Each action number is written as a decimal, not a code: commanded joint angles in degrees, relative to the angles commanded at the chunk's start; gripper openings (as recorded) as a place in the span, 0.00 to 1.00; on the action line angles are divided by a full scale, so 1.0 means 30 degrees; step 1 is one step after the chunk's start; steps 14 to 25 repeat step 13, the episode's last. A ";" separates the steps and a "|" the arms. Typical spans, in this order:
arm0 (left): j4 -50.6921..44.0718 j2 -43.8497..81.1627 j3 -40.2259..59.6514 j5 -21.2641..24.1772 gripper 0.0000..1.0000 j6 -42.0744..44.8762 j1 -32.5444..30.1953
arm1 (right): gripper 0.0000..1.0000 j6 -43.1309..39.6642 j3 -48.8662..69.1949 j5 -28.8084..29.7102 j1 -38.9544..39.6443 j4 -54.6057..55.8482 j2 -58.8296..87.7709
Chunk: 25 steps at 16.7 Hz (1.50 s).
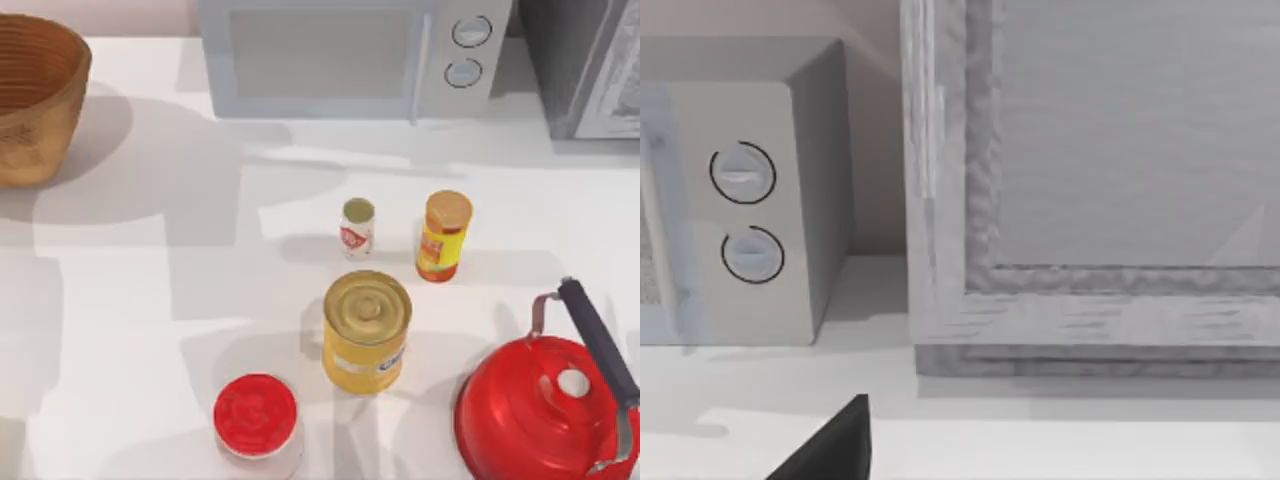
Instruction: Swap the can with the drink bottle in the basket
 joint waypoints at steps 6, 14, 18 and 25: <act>0.0000 0.0000 0.0000 0.0000 0.90 0.0000 0.0000 | 1.00 0.0000 0.0000 0.0000 0.0000 0.0000 0.0000; 0.0000 0.0000 0.0000 0.0000 1.00 0.0000 0.0000 | 1.00 0.0000 0.0000 0.0000 0.0000 0.0000 0.0000; 0.0000 0.0000 0.0000 0.0000 1.00 0.0000 0.0000 | 1.00 0.0000 0.0000 0.0000 0.0000 0.0000 0.0000; 0.0000 0.0000 0.0000 0.0000 1.00 0.0000 0.0000 | 1.00 0.0000 0.0000 0.0000 0.0000 0.0000 0.0000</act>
